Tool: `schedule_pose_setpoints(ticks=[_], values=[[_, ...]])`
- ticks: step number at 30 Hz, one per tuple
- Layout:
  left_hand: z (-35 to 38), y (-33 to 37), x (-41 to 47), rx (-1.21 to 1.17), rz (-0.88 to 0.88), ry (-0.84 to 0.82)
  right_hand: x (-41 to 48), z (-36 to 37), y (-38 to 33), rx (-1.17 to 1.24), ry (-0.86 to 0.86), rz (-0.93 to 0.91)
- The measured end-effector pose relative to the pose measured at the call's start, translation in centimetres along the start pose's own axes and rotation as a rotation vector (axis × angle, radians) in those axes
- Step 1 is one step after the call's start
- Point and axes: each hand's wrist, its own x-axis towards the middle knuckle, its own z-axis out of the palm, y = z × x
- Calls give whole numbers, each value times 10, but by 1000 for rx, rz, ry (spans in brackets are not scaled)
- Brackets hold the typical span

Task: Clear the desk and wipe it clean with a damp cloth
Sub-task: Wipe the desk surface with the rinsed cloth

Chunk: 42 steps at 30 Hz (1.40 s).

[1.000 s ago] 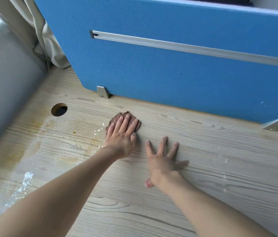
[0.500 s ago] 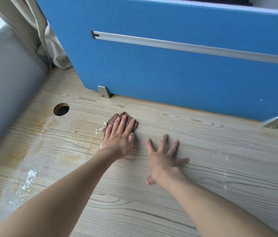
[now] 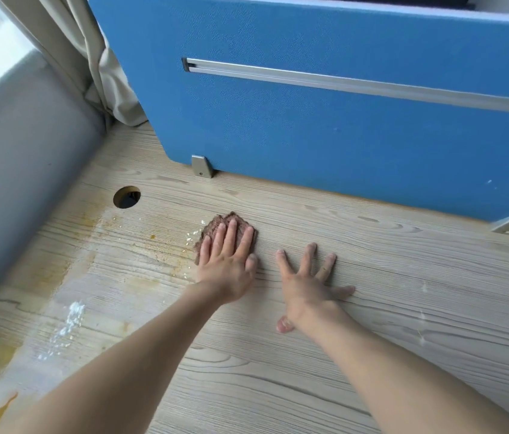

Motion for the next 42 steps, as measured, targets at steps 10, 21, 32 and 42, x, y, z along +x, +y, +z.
schedule_pose_setpoints(ticks=[10,21,32,42], values=[[8,-3,-6,-25,-13,39,-1,-1,2,3,13,7],[11,-15,-14,21,26,7,-3,-2,3,14,22,1],[5,-14,-51,-62,127,269,-5,-2,3,15,38,-4],[5,-1,-53,-63,14,337,-5,-2,2,16,40,-1]])
